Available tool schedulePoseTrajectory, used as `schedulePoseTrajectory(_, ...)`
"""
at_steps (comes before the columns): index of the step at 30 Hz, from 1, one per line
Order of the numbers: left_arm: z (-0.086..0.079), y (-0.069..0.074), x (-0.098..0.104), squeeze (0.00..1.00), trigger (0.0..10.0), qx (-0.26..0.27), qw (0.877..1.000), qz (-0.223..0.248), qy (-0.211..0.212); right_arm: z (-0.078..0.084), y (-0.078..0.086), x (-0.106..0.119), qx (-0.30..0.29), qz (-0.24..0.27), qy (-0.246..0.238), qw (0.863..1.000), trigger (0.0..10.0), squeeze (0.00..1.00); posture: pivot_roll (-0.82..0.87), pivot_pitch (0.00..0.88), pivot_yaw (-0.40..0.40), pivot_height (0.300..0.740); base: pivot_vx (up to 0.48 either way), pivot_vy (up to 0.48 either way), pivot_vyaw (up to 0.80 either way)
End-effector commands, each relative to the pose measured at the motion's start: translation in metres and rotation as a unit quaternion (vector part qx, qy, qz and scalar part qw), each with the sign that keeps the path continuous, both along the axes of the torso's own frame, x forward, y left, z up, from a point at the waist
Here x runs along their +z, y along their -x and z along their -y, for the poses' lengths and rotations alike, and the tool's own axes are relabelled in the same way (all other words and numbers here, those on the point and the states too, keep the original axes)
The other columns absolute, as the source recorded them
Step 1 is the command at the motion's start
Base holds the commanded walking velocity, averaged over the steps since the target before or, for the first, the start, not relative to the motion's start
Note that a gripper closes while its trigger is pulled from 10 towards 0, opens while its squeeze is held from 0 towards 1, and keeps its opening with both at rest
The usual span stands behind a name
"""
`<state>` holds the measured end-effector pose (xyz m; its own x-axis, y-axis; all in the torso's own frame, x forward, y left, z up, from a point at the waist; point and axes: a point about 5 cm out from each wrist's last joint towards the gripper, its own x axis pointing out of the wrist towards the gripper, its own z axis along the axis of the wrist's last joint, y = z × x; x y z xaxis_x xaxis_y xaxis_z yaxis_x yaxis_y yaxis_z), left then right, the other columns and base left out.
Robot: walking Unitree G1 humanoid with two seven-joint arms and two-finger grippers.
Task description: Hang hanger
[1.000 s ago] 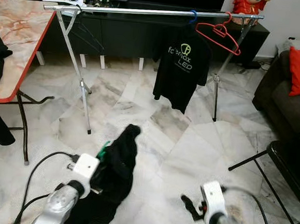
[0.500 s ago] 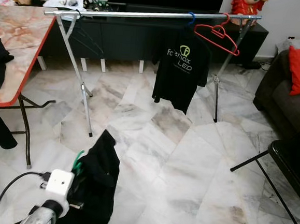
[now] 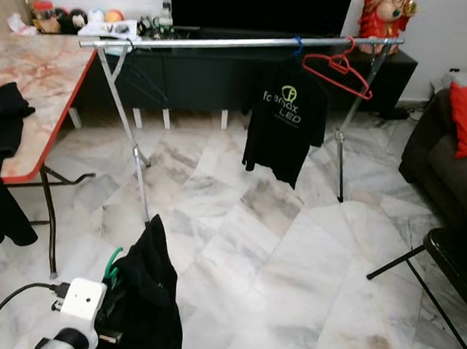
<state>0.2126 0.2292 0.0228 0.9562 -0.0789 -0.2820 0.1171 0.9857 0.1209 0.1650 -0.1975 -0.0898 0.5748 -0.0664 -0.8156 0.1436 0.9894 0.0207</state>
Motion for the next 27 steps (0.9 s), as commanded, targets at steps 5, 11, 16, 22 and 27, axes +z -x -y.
schedulePoseTrajectory(5,-0.0026,0.0084,0.0035,0.0,10.0,0.002,1.0,-0.002,0.008,-0.0039,0.0064,-0.0035,0.0,-0.013,0.0,1.0,10.0,0.0,-0.02,0.027,0.026,0.721,0.335,0.0,0.0)
schedulePoseTrajectory(11,-0.003,0.0116,0.0023,0.0,10.0,0.003,1.0,-0.007,0.01,-0.0031,0.0091,-0.0045,-0.003,-0.017,-0.001,1.0,10.0,0.0,-0.02,0.016,0.023,0.721,0.346,0.0,0.0)
schedulePoseTrajectory(16,-0.0007,0.0109,0.0023,0.0,10.0,0.001,1.0,-0.01,0.014,-0.0031,0.0082,-0.0041,-0.001,-0.016,-0.001,1.0,10.0,0.0,-0.02,0.011,0.019,0.721,0.347,0.0,0.0)
schedulePoseTrajectory(22,0.0012,0.0103,0.0013,0.0,10.0,0.001,1.0,-0.012,0.017,-0.005,0.0054,-0.0033,0.002,-0.014,-0.002,1.0,10.0,0.0,-0.02,0.013,0.017,0.721,0.354,0.0,0.0)
schedulePoseTrajectory(27,0.0032,0.0112,0.0007,0.0,10.0,0.0,1.0,-0.014,0.019,-0.0054,0.0045,-0.003,0.005,-0.013,-0.001,1.0,10.0,0.0,-0.02,0.02,0.015,0.721,0.365,0.0,0.0)
